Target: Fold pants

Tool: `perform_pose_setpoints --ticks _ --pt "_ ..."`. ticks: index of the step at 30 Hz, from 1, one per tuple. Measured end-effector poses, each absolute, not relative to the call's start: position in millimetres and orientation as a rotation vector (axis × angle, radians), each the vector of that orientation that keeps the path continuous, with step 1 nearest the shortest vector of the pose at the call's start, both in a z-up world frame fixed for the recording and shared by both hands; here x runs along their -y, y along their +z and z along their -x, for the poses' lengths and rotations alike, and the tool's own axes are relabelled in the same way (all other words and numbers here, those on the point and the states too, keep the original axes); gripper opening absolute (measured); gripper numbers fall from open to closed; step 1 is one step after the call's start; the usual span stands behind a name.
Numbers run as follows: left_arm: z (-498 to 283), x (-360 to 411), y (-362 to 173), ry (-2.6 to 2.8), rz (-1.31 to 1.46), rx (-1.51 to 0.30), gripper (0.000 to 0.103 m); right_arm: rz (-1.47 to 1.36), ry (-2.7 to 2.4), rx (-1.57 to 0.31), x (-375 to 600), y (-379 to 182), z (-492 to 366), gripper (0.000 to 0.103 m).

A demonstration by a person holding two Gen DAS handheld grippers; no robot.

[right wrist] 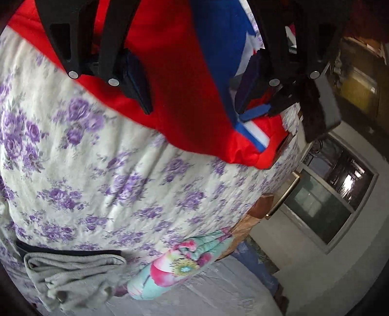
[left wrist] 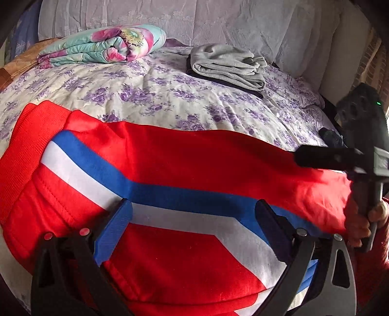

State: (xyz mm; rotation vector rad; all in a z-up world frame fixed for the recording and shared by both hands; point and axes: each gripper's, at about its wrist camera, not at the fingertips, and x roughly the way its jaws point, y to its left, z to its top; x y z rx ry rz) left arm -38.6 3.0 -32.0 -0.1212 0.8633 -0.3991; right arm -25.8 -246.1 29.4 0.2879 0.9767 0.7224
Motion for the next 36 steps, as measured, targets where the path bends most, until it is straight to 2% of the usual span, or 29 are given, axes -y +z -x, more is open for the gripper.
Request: perform_pose_setpoints --ticks 2,8,15,19,22,24,26,29,33,36 --pt "39 -2 -32 -0.395 0.117 -0.863 0.098 -0.242 0.744 -0.957 243 33 45 0.079" --pt "38 -8 -32 -0.414 0.168 -0.857 0.098 -0.263 0.784 -1.02 241 17 55 0.08" --pt "38 -8 -32 -0.412 0.166 -0.855 0.098 -0.653 0.818 -1.158 257 -3 6 0.081" --pt "38 -9 -32 -0.415 0.173 -0.853 0.098 -0.736 0.862 -1.236 233 -4 -13 0.091" --pt "38 -9 -32 -0.416 0.174 -0.853 0.098 -0.8 0.923 -1.297 212 -11 -32 0.092" --pt "38 -9 -32 -0.416 0.175 -0.853 0.098 -0.866 0.891 -1.252 212 -13 -43 0.092" --pt "39 -9 -32 -0.417 0.174 -0.852 0.098 -0.856 0.836 -1.145 219 -9 -53 0.09" --pt "39 -9 -32 -0.415 0.171 -0.853 0.098 -0.984 0.82 -1.125 230 -26 -62 0.085" --pt "38 -8 -33 -0.429 0.168 -0.856 0.098 -0.843 0.837 -1.06 230 -14 -61 0.08" --pt "38 -10 -32 -0.437 0.171 -0.857 0.098 -0.819 0.826 -1.091 239 -21 -66 0.059"
